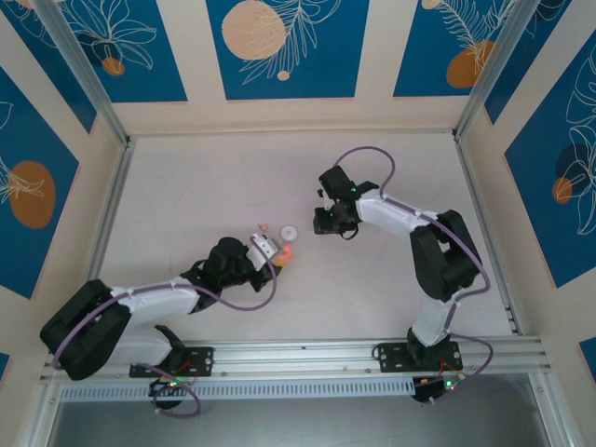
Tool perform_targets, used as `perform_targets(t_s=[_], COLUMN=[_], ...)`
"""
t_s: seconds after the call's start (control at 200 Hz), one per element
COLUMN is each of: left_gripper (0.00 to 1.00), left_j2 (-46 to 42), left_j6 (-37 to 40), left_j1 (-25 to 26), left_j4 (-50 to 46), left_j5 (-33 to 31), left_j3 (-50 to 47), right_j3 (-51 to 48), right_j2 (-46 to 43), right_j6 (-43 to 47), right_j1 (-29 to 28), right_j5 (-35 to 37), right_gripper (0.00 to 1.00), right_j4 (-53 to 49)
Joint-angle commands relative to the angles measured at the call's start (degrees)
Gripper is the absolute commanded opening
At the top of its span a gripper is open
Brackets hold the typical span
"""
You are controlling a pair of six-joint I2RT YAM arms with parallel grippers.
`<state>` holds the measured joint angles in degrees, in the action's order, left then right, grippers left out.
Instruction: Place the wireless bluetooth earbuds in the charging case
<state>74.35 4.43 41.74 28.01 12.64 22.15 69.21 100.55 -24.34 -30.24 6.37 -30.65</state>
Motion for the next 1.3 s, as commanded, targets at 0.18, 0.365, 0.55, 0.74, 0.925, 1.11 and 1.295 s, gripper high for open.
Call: perform_targets(t_s=[0.18, 0.365, 0.55, 0.74, 0.925, 1.11, 1.295], left_gripper=[0.12, 0.12, 0.12, 0.12, 0.12, 0.12, 0.12], left_j2=[5.60, 8.67, 9.37, 9.25, 8.73, 7.93, 7.04], left_j6=[-2.12, -3.90, -5.12, -5.96, -6.53, -7.05, -7.15], left_j1=[-0.52, -0.52, -0.54, -0.55, -0.52, -0.54, -0.52], left_j4=[8.06, 10.78, 13.01, 14.59, 16.22, 17.12, 17.42], left_j5=[5.40, 6.65, 6.74, 7.72, 8.17, 7.99, 7.12], left_j3=[4.93, 6.32, 6.41, 6.37, 5.98, 5.80, 5.65], right_j3=[-13.70, -20.35, -27.09, -30.42, -31.35, -31.17, -31.14], right_j2=[-13.45, -19.18, -25.87, -28.89, -29.27, -29.25, -29.88], right_j6=[-0.40, 3.53, 9.75, 12.98, 15.64, 17.81, 19.75], right_j1=[1.06, 0.39, -1.30, -2.32, -4.31, -5.44, -5.62], right_j5=[-8.07, -9.30, -8.92, -11.34, -12.42, -10.89, -10.42], right_gripper=[0.23, 0.23, 0.22, 0.23, 0.22, 0.22, 0.22], right_j4=[21.10, 28.98, 35.97, 38.99, 40.82, 40.70, 39.66])
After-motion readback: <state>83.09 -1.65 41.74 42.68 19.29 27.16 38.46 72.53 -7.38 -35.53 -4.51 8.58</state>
